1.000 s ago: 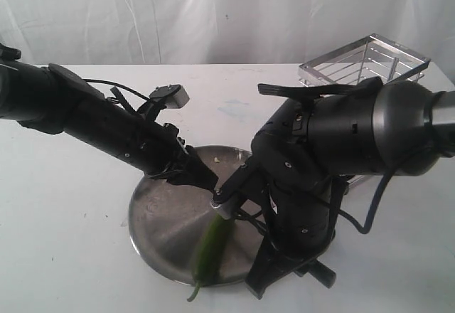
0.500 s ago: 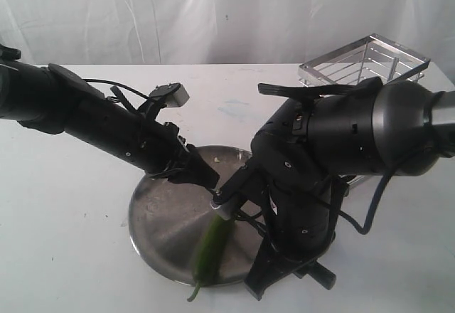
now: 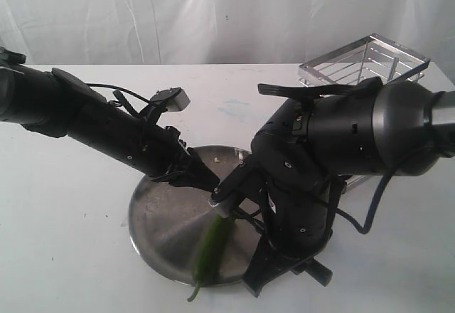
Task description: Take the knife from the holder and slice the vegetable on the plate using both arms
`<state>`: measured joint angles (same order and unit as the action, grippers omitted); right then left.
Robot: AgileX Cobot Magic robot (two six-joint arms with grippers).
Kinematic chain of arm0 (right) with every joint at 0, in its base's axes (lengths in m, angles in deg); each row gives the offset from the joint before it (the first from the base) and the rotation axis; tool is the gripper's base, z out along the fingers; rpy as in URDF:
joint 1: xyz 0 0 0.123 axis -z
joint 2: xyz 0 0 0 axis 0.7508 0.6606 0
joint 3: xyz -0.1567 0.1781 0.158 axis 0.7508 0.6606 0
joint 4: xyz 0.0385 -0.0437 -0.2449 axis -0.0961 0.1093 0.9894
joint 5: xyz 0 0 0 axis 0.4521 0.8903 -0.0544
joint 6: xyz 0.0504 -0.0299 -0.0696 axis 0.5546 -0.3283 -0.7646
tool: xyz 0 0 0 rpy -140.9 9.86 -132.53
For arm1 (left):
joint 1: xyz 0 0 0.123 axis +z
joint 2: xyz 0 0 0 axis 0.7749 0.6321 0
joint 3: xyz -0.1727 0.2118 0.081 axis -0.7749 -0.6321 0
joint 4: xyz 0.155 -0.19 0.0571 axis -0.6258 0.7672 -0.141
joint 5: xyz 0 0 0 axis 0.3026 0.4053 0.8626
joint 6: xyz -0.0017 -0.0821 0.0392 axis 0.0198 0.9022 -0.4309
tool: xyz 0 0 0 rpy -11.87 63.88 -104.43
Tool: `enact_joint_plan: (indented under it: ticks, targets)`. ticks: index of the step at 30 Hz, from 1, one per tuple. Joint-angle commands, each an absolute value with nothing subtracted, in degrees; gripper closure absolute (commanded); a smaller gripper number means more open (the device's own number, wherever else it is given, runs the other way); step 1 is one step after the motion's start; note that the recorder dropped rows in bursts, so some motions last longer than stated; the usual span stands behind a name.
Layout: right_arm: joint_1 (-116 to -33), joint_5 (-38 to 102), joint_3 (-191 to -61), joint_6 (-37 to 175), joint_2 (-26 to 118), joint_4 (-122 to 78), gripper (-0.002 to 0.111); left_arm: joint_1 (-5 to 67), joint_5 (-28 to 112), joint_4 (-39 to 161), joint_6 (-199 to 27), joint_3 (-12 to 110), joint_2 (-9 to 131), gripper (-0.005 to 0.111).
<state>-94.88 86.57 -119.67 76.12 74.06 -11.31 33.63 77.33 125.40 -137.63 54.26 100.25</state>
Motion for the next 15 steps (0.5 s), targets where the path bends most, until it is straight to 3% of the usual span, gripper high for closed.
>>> enact_joint_plan:
  ticks: [1,15]
  targets:
    - [-94.92,85.94,-120.03,76.19,74.46,-10.60,0.108,33.42,78.71,126.51,-138.00,53.88,99.99,0.070]
    - [-94.92,85.97,-120.09,76.19,76.48,-10.37,0.108,33.42,79.07,128.13,-138.98,53.88,99.99,0.070]
